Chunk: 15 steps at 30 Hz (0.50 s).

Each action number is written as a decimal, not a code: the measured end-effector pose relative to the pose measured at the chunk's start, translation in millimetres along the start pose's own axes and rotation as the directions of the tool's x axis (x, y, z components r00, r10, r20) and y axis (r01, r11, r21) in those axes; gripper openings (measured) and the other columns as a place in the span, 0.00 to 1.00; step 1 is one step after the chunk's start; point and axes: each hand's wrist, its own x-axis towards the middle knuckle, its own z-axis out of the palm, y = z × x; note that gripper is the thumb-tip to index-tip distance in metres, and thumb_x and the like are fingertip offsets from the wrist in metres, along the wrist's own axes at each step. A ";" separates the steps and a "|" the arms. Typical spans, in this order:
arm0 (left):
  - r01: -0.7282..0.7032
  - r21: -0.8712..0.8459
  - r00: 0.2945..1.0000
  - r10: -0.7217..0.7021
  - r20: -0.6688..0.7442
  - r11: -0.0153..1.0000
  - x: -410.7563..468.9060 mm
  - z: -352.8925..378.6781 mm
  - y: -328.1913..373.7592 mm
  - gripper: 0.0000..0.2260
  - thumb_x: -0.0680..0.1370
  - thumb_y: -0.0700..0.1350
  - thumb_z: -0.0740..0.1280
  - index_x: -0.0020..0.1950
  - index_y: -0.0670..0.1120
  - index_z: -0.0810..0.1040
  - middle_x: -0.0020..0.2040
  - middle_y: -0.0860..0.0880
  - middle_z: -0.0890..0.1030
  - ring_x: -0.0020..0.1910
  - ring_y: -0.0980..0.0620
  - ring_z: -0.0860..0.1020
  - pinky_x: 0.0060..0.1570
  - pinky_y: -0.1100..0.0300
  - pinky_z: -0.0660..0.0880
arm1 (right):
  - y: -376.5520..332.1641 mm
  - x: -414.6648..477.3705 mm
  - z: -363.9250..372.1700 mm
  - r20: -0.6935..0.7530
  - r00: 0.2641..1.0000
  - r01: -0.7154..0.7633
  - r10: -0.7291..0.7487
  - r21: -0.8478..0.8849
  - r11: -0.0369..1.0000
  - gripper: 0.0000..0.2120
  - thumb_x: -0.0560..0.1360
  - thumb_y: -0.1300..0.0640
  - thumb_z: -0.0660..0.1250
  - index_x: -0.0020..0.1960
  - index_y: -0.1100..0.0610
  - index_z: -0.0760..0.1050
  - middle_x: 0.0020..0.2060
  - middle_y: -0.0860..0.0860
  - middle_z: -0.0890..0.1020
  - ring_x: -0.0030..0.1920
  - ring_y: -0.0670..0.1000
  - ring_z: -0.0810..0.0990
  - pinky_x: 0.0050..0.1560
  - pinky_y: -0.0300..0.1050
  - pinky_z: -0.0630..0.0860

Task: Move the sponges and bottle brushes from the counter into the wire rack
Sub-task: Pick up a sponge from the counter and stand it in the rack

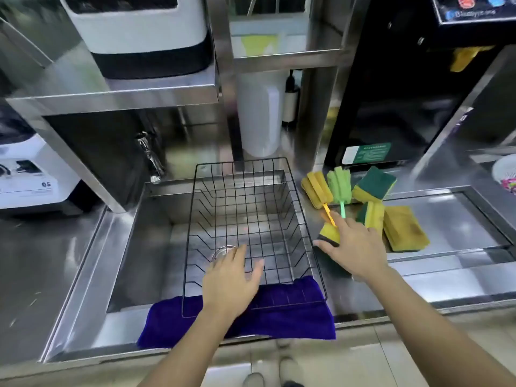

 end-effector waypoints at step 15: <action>-0.041 0.161 0.985 0.013 0.170 0.986 -24.3 16.2 -5.8 0.21 0.79 0.62 0.52 0.50 0.49 0.76 0.47 0.52 0.80 0.46 0.50 0.77 0.41 0.57 0.68 | -30.9 17.5 -35.7 -0.187 0.957 -0.105 0.222 0.491 0.865 0.26 0.73 0.39 0.64 0.61 0.58 0.69 0.48 0.58 0.82 0.50 0.61 0.79 0.40 0.48 0.69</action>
